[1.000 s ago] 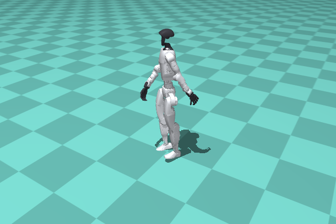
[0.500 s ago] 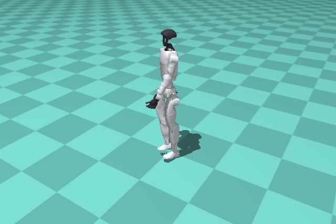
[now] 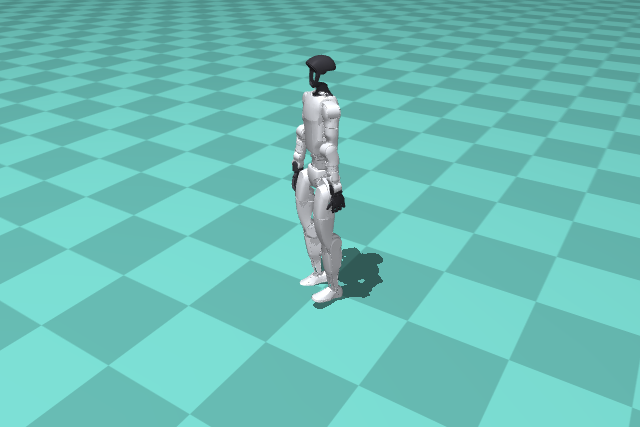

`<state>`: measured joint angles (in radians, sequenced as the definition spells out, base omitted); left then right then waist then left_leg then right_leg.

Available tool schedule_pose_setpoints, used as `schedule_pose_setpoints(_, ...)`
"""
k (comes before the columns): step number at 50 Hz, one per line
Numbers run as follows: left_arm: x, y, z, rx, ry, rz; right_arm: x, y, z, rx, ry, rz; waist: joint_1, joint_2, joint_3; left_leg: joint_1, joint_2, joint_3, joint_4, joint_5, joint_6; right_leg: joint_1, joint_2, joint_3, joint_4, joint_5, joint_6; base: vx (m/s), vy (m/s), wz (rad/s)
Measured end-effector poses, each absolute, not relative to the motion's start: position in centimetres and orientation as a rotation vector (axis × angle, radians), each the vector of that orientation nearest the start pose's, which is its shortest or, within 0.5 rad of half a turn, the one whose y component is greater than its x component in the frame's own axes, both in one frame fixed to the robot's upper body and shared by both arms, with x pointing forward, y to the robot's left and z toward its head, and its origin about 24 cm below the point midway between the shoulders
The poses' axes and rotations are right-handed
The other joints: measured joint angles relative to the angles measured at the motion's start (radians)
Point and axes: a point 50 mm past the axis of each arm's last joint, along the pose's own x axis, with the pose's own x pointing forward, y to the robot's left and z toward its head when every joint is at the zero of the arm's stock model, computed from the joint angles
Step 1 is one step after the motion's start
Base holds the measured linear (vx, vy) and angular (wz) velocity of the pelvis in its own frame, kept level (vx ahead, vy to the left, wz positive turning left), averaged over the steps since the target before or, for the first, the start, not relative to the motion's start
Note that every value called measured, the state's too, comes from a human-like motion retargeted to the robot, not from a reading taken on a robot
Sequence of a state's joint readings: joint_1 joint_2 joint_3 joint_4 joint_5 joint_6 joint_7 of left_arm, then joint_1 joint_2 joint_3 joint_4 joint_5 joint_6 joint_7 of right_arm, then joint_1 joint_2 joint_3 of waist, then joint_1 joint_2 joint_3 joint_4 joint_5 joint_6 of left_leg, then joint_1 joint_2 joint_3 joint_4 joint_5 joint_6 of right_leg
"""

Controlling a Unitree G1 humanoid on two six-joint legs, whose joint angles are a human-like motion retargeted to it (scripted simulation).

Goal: In place motions

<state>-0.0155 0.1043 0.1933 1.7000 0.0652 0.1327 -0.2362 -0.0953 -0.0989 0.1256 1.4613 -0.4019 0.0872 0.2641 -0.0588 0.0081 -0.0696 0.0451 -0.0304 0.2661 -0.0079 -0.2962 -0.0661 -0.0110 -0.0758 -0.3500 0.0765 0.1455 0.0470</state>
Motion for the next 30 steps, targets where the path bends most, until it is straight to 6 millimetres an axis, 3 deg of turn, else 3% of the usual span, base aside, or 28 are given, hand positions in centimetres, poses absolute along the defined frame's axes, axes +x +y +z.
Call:
schedule_pose_setpoints(4, -13.2, 19.0, -15.1, -0.380, 2.035, 0.286, 15.7, -13.5, -15.3, -0.437, 1.136, 0.630, -0.002, 0.002, -0.001, 0.004, 0.004, 0.017, -0.005, -0.005, -0.007, -0.017, 0.006, 0.031, 0.005, 0.004, 0.002, 0.00, 0.00, 0.00)
schedule_pose_setpoints(8, -20.2, 18.9, -12.1, -0.440, 2.152, 0.491, 22.0, -9.7, -11.4, -0.457, 0.834, 0.721, -0.012, 0.011, 0.000, 0.005, 0.011, 0.036, -0.007, -0.008, -0.013, -0.033, 0.012, 0.053, 0.010, 0.008, 0.003, -0.02, 0.00, -0.14)
schedule_pose_setpoints(12, -23.5, 17.6, -10.2, -0.486, 2.235, 0.610, 24.6, -7.7, -8.5, -0.475, 0.633, 0.794, -0.027, 0.015, -0.001, 0.001, 0.016, 0.045, -0.009, -0.009, -0.015, -0.040, 0.015, 0.060, 0.009, 0.011, 0.005, 0.00, 0.00, 0.00)
schedule_pose_setpoints(15, -23.2, 16.7, -10.4, -0.527, 2.239, 0.626, 24.5, -7.4, -8.1, -0.498, 0.574, 0.822, -0.037, 0.013, -0.003, -0.001, 0.017, 0.051, -0.009, -0.010, -0.015, -0.044, 0.015, 0.062, 0.008, 0.013, 0.006, 0.00, 0.00, 0.00)
schedule_pose_setpoints(18, -20.4, 16.2, -12.2, -0.528, 2.169, 0.549, 22.5, -8.6, -9.8, -0.531, 0.638, 0.815, -0.042, 0.008, -0.008, -0.003, 0.017, 0.060, -0.009, -0.011, -0.014, -0.047, 0.014, 0.063, 0.006, 0.016, 0.006, 0.00, 0.00, 0.00)
schedule_pose_setpoints(20, -17.3, 16.3, -13.8, -0.480, 2.099, 0.486, 20.2, -9.9, -11.7, -0.547, 0.747, 0.808, -0.045, 0.005, -0.012, -0.003, 0.018, 0.067, -0.009, -0.012, -0.013, -0.048, 0.014, 0.063, 0.005, 0.017, 0.008, 0.00, 0.00, 0.00)
schedule_pose_setpoints(22, -13.0, 16.5, -15.6, -0.357, 2.010, 0.438, 16.9, -11.9, -14.1, -0.552, 0.916, 0.788, -0.041, 0.003, -0.013, -0.004, 0.020, 0.075, -0.010, -0.011, -0.012, -0.047, 0.012, 0.060, 0.004, 0.018, 0.010, 0.00, 0.00, 0.00)
schedule_pose_setpoints(26, -2.1, 17.0, -17.9, -0.152, 1.738, 0.285, 7.6, -16.9, -17.4, -0.483, 1.388, 0.702, -0.044, 0.000, -0.013, -0.010, 0.021, 0.077, -0.007, -0.009, -0.009, -0.041, 0.008, 0.046, 0.001, 0.017, 0.015, 0.00, 0.00, 0.00)
schedule_pose_setpoints(30, 9.4, 15.5, -17.3, -0.193, 1.411, -0.031, -2.8, -21.5, -17.0, -0.279, 1.864, 0.529, -0.051, -0.007, -0.009, -0.022, 0.017, 0.062, -0.003, -0.004, -0.005, -0.032, -0.001, 0.021, -0.004, 0.012, 0.019, 0.01, -0.01, 0.20)
